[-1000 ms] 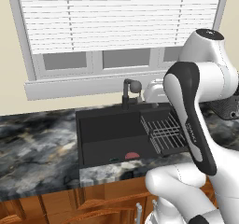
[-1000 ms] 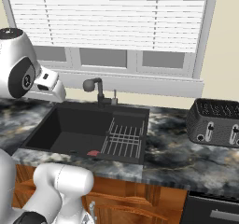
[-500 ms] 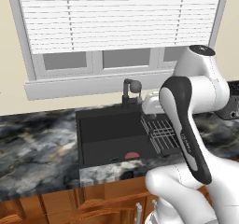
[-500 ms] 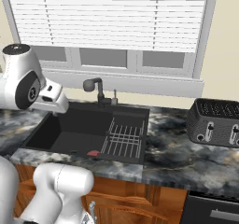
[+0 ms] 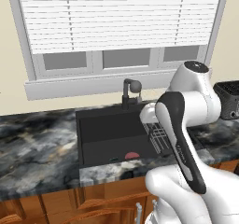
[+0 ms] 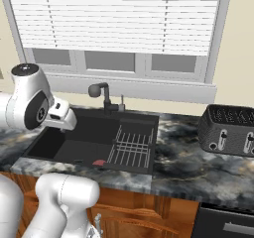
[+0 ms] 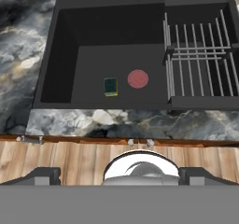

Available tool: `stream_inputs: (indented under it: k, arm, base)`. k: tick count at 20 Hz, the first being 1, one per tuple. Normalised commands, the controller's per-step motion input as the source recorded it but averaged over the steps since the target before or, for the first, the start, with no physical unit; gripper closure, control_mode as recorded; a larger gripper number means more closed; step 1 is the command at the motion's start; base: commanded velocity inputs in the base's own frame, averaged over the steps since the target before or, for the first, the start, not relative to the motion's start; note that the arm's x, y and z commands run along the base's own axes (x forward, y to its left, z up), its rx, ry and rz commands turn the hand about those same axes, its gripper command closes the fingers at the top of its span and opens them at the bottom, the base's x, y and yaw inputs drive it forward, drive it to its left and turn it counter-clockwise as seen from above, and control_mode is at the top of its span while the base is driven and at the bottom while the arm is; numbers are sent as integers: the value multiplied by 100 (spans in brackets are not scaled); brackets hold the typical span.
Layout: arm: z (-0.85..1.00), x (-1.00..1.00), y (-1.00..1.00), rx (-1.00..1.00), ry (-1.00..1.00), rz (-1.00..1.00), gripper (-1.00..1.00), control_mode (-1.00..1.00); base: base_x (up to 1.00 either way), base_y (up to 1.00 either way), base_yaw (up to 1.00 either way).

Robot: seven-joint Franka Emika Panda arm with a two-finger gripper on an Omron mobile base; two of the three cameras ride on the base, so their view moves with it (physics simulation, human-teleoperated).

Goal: Pick up the sponge and soap dispenser from the sink, and place them back in the cabinet, and close the cabinet door.

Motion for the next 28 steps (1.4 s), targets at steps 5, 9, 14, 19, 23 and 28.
stream_inputs:
  k: [5, 9, 14, 19, 23, 28]
  arm:
    - [-10, 22, 0, 0, 0, 0, -100, -100]
    - [-11, 25, 0, 0, 0, 0, -100, -100]
    - [-12, 29, 1, -1, 2, 0, -100, -100]
    - [-6, 23, 13, -3, 9, 0, -100, -100]
    - [-1, 20, 14, -1, 11, 0, -100, -100]
    - [-7, 23, 5, 0, 8, 0, -100, -100]
  base:
    - [0, 0, 0]
    - [0, 0, 0]
    - [0, 0, 0]
    - [0, 0, 0]
    - [0, 0, 0]
    - [0, 0, 0]
